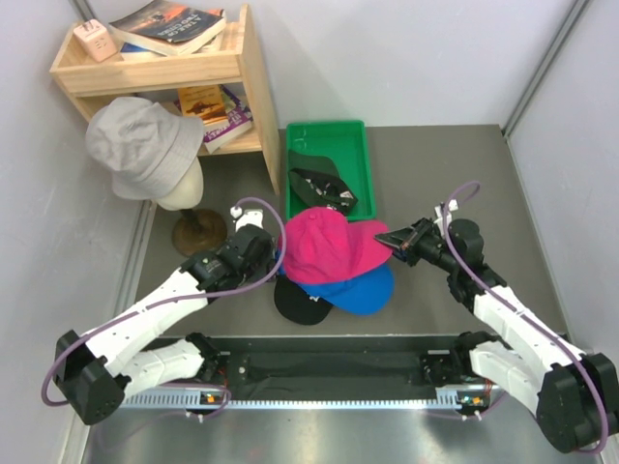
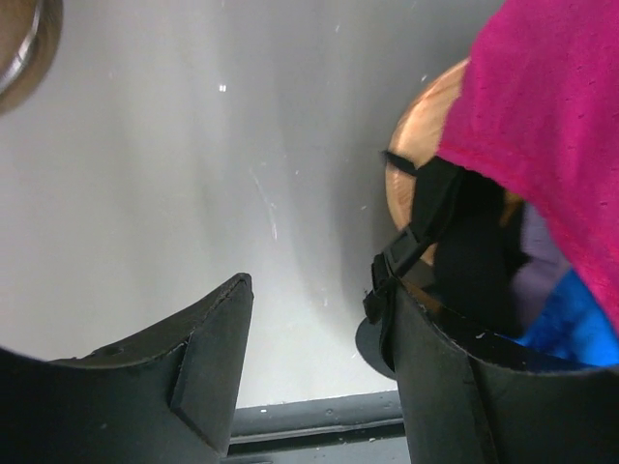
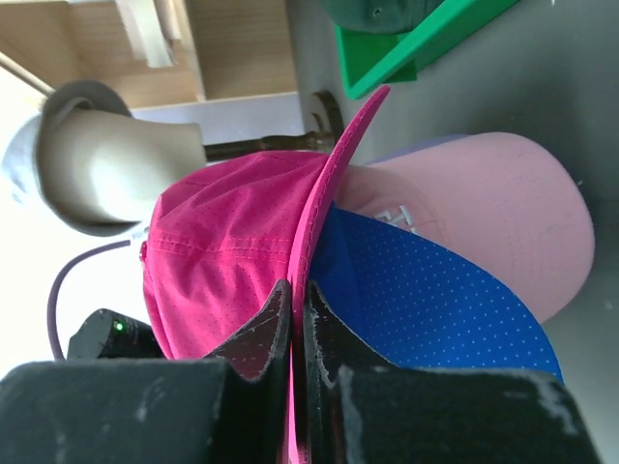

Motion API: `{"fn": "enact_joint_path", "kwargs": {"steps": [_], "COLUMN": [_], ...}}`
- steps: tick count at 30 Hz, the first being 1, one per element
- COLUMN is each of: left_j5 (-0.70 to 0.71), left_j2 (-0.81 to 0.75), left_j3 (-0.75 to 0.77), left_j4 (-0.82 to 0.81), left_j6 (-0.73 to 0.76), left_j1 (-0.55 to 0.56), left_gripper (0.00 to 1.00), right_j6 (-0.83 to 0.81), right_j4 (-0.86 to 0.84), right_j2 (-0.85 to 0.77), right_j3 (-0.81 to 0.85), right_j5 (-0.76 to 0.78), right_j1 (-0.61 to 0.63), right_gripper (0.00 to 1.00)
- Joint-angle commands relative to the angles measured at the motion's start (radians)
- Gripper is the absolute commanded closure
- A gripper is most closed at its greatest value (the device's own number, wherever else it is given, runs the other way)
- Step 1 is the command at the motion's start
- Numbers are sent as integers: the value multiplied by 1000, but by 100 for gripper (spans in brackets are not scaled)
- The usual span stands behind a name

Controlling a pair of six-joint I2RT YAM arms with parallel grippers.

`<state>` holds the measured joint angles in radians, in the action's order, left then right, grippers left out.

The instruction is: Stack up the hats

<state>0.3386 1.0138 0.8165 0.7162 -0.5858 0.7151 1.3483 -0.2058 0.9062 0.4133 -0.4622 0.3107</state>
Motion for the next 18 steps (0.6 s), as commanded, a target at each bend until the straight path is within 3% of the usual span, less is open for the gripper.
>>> {"fn": "enact_joint_path", "kwargs": {"steps": [1,7,18], "left_j5": [30,17,-3], "left_j2": [9,-9,-14], "left_j3": [-40,-96,-145], "left_j4": [15,-1,-35], "left_j6": [-39,-77,-98], "left_j1": [-8,-6,-6], "left_gripper": [39,39,40], "right_j6": [-216,-415,-551], "right_j4": [239,439,579], "right_j2": [29,45,22], "right_j3": [59,122,93], "right_j5": [-6,59,120], "right_j1": [-5,-4,-2], "right_gripper": [100,100,100]}}
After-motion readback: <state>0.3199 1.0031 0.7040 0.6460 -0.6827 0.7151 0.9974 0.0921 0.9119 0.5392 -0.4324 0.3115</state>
